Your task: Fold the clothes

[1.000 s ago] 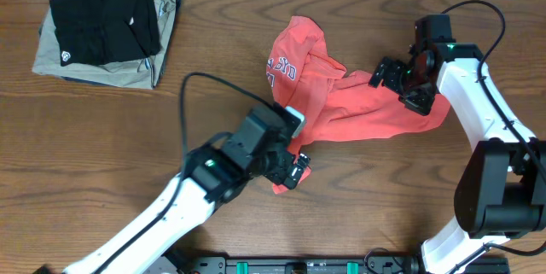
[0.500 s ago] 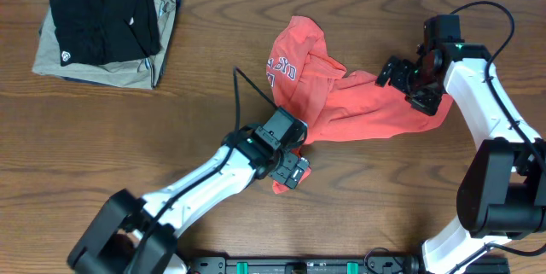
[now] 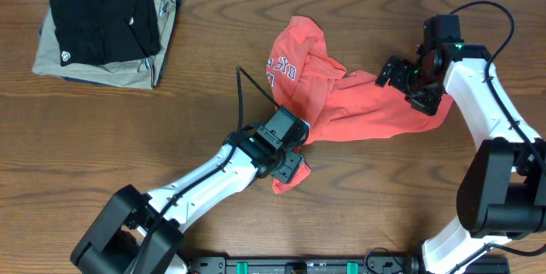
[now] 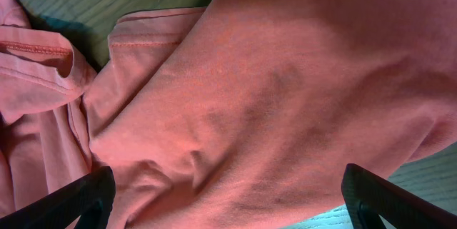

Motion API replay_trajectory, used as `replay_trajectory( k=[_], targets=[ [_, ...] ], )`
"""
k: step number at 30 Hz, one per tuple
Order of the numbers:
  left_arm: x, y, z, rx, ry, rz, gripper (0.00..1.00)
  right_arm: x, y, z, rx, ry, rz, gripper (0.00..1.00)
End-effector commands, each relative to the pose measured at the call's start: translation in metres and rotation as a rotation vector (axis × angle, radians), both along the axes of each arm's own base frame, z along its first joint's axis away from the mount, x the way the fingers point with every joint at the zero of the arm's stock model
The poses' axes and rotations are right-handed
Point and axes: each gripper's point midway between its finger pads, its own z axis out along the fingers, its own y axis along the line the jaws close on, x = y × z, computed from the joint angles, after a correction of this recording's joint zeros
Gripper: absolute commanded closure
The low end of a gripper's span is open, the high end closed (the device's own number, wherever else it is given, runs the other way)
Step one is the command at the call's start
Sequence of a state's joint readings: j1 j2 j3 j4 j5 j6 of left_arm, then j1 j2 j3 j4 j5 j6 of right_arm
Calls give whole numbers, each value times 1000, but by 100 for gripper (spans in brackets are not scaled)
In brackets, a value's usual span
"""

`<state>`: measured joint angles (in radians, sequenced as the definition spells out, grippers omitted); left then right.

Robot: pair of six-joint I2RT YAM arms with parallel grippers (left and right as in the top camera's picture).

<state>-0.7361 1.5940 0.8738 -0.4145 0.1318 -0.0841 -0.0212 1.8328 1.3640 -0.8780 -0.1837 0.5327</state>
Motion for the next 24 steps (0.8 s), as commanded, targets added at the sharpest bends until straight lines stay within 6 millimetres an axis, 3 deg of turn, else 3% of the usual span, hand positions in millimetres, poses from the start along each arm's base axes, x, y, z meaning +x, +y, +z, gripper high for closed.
replay_trajectory(
  k=[1,4,7,12,14,15,20,24],
  targets=[
    [2,-6,6,-19,-3,-9,47,0,-2,-1,-7,0,13,1],
    [2,-6,5,-17,-1,-9,49,0,-2,-1,-8,1,13,1],
    [0,-5,4,-14,4,-9,63,-1,-2,-1,-9,1,20,1],
    [0,-4,4,-10,7,-9,71,-1,-2,-1,-12,-1,30,1],
    [0,-4,4,-10,7,-9,81,-1,-2,-1,-12,-1,30,1],
    [0,-4,4,-10,7,-9,93,-1,-2,-1,-11,0,30,1],
    [0,-5,6,-14,3,-9,94,-2,-2,-1,-13,3,35,1],
    [6,-10,28,-58,-46,-9,94,-6,-2,-2,-11,19,34,1]
  ],
)
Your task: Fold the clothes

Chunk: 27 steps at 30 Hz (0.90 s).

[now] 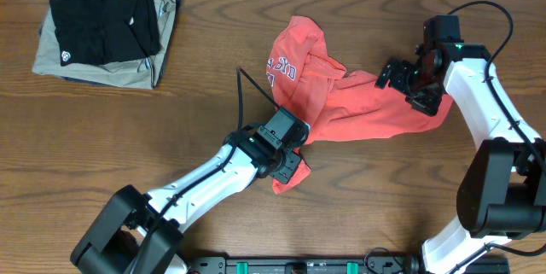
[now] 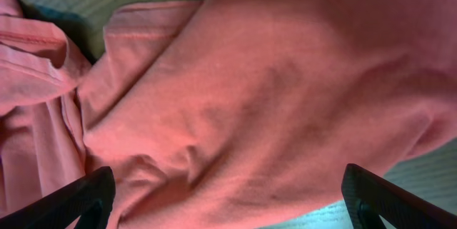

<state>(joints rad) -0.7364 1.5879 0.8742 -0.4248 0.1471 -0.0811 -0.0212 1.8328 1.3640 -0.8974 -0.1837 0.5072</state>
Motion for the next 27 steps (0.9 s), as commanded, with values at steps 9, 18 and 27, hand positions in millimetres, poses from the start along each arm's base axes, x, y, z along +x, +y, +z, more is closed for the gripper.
replay_trajectory(
  k=[9,18,27],
  targets=[
    [19,20,129,-146,-295,86,94,-6,-2,-2,-6,25,9,1],
    [15,116,190,-61,-519,398,94,-19,-2,-4,-4,78,10,1],
    [2,113,179,-140,-397,417,47,-20,6,-3,11,83,25,1]
  ],
)
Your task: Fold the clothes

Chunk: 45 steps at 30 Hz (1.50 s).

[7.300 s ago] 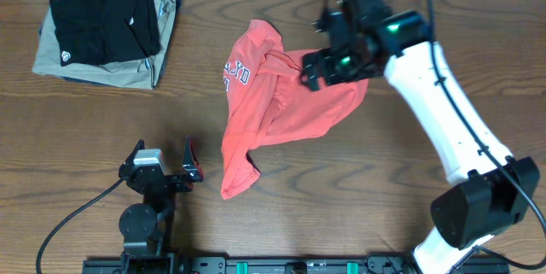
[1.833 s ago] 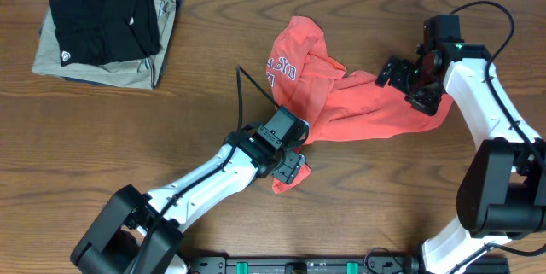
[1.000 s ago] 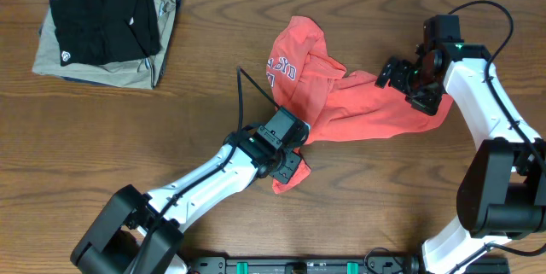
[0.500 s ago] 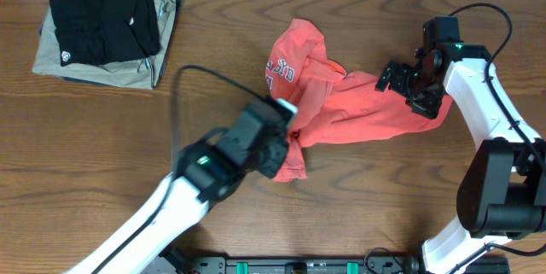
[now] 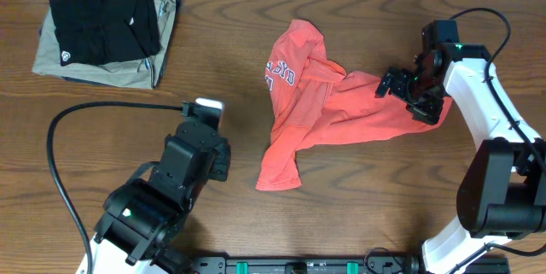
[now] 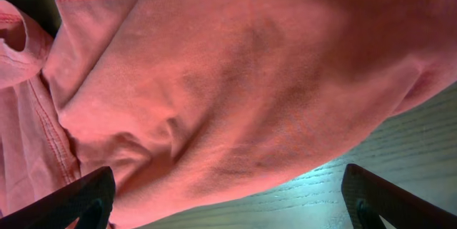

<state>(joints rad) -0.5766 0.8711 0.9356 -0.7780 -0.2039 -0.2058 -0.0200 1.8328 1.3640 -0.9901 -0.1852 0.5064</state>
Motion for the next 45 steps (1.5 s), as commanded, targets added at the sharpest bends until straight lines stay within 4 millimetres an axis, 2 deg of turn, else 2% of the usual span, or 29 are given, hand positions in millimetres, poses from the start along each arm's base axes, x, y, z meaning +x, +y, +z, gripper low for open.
replay_trajectory(
  k=[1,2,4,9,12,16,22,23,27,30,34,36,39,42,44,45],
  targets=[
    [-6,-28,-18,-80,120,-94,37,3,7,0,13,-16,28,1],
    [-8,-36,-27,-84,166,-129,26,4,9,1,14,-20,32,1],
    [-10,-47,-50,-80,265,-169,19,6,14,1,20,-28,44,1],
    [3,-65,-110,-19,447,-178,17,8,22,2,20,-41,68,1],
    [10,-85,-142,-14,511,-285,17,9,25,2,19,-50,76,1],
    [4,-107,-171,-55,598,-401,17,11,25,2,18,-57,77,1],
    [-1,-106,-196,-30,668,-419,18,13,22,2,-3,-62,74,1],
    [-1,-106,-197,-27,671,-421,18,13,22,2,-3,-62,74,1],
    [-1,-106,-198,-26,673,-421,47,12,22,2,-3,-61,74,1],
    [-1,-106,-198,-24,668,-427,62,13,22,2,-3,-62,74,1],
    [0,-106,-197,-17,663,-435,93,12,22,2,-3,-61,74,1],
    [1,-107,-194,-21,656,-435,93,12,22,2,-3,-61,74,1],
    [3,-107,-177,-29,643,-430,94,11,22,1,-3,-57,74,1],
    [9,-105,-143,-55,582,-423,94,11,22,1,-3,-56,77,1],
    [17,-101,-114,-89,513,-401,94,11,22,1,-3,-54,77,1],
    [24,-95,-92,-117,456,-373,94,10,22,1,-3,-53,77,1]
  ],
)
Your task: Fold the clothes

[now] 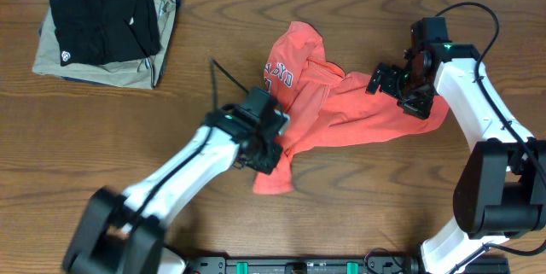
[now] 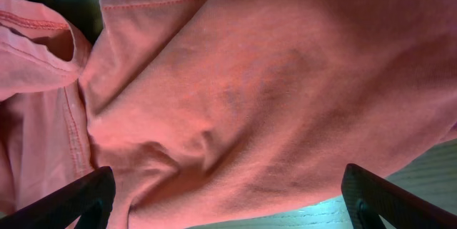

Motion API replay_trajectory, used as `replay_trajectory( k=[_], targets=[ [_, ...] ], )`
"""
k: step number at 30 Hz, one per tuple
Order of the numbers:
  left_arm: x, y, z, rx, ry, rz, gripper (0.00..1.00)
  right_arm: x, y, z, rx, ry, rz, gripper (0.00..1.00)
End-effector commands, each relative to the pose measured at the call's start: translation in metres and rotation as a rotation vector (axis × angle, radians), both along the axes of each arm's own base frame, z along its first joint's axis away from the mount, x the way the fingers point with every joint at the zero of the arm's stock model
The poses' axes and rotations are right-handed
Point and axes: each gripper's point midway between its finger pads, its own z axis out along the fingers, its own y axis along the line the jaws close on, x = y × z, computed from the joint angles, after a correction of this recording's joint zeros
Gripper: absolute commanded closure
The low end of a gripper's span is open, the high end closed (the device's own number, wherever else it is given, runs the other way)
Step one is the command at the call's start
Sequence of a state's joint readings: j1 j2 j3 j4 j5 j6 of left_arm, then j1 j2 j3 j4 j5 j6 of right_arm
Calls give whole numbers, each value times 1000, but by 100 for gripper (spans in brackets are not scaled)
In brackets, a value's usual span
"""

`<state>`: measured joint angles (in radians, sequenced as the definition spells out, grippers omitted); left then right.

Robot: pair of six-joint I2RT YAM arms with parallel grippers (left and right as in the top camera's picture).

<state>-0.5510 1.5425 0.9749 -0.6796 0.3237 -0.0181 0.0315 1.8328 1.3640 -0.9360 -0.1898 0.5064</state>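
Note:
A coral-red T-shirt [image 1: 358, 107] with lettering lies crumpled mid-table, one tail [image 1: 273, 178] trailing toward the front. My left gripper [image 1: 263, 144] is at the shirt's lower left edge, just above that tail. It is blurred, so its jaws cannot be made out. My right gripper [image 1: 398, 89] hovers over the shirt's right part. In the right wrist view the right gripper [image 2: 228, 204] is open, with its fingertips [image 2: 82, 193] wide apart over wrinkled fabric [image 2: 250, 79] and nothing held.
A stack of folded clothes [image 1: 102, 26], black on khaki, sits at the far left corner. The wooden table [image 1: 409, 189] shows bare wood in front of the shirt. A black cable [image 1: 223, 76] rises from the left arm.
My left arm was drawn back at the front left, away from the shirt; its gripper is now at the shirt's lower left edge. My right gripper has shifted slightly left over the shirt, still open.
At the first two moments my left gripper was on the shirt's front tail and my right hung open over its right part. Then the left arm was away at the front left, the tail lying a little further left. Now the left gripper is back at the shirt.

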Motion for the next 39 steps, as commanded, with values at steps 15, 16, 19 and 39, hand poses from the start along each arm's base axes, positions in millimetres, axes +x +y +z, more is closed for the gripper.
replay_trajectory(
  k=[15,16,19,39],
  targets=[
    [26,99,146,-162,-345,396,94,-21,40,-11,26,49,109,1],
    [25,100,141,-153,-326,399,94,-24,51,-12,46,51,134,1],
    [24,100,130,-135,-284,401,94,-33,79,-15,82,57,203,1],
    [31,194,122,64,-298,807,94,-75,226,-23,207,-120,624,1]
  ],
)
